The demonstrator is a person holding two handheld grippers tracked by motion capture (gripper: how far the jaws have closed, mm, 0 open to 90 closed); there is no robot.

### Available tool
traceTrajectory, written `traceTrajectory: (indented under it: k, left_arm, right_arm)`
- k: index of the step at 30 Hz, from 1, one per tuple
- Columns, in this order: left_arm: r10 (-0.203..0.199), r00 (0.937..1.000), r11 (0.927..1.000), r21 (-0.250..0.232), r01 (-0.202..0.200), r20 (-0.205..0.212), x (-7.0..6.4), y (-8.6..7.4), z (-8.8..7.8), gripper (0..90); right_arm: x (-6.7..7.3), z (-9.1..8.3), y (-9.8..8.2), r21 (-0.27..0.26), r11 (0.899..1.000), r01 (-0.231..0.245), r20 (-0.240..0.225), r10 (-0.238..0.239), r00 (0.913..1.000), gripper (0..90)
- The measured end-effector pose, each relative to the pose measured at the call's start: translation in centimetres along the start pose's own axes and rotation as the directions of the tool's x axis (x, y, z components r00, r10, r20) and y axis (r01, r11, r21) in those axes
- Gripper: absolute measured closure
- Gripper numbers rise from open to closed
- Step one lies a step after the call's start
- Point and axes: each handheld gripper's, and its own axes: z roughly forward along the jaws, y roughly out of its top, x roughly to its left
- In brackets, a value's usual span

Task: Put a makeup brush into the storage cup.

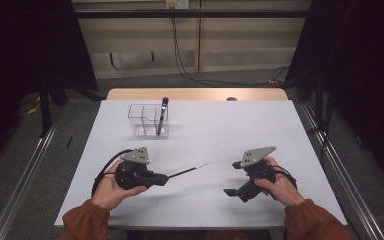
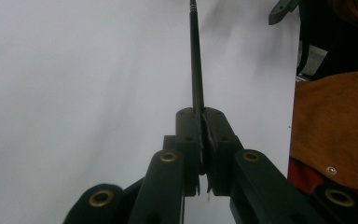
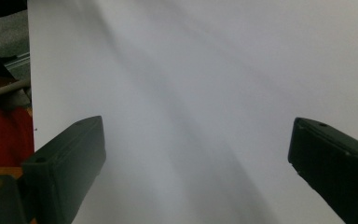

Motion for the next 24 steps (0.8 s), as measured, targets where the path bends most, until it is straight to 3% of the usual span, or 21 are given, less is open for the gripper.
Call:
traceTrajectory:
  k: [5, 7, 13, 16, 24]
  left_arm:
    - [0.000, 1.0000, 0.9996, -0.027, 0.000, 0.005, -0.15, -0.03, -0.05, 85.6]
    - [0.000, 1.0000, 0.9990, -0.045, 0.000, 0.002, -0.18, -0.11, -0.13, 85.5]
    - [0.001, 0.9997, 0.9968, -0.080, -0.003, -0.023, -0.09, -0.52, 0.03, 85.5]
    - [0.002, 0.9996, 0.9945, -0.105, -0.005, -0.029, -0.04, -0.55, 0.08, 85.5]
    - [0.001, 0.9997, 0.9832, -0.182, -0.006, -0.026, -0.25, -0.85, 0.75, 85.5]
  right_arm:
    - [0.22, -0.05, -0.30, -0.063, 0.996, 0.058, 0.039, -0.055, 0.9977, 2.6]
    - [0.45, -0.01, -0.42, -0.103, 0.994, 0.048, 0.042, -0.044, 0.9981, 4.2]
    - [0.82, 0.27, -0.83, -0.134, 0.991, -0.007, -0.052, 0.000, 0.9987, 9.4]
    - [0.83, 0.28, -0.83, -0.153, 0.988, -0.016, -0.050, 0.009, 0.9987, 9.7]
    - [0.77, 0.65, -1.02, -0.277, 0.961, 0.000, -0.019, -0.005, 0.9998, 9.8]
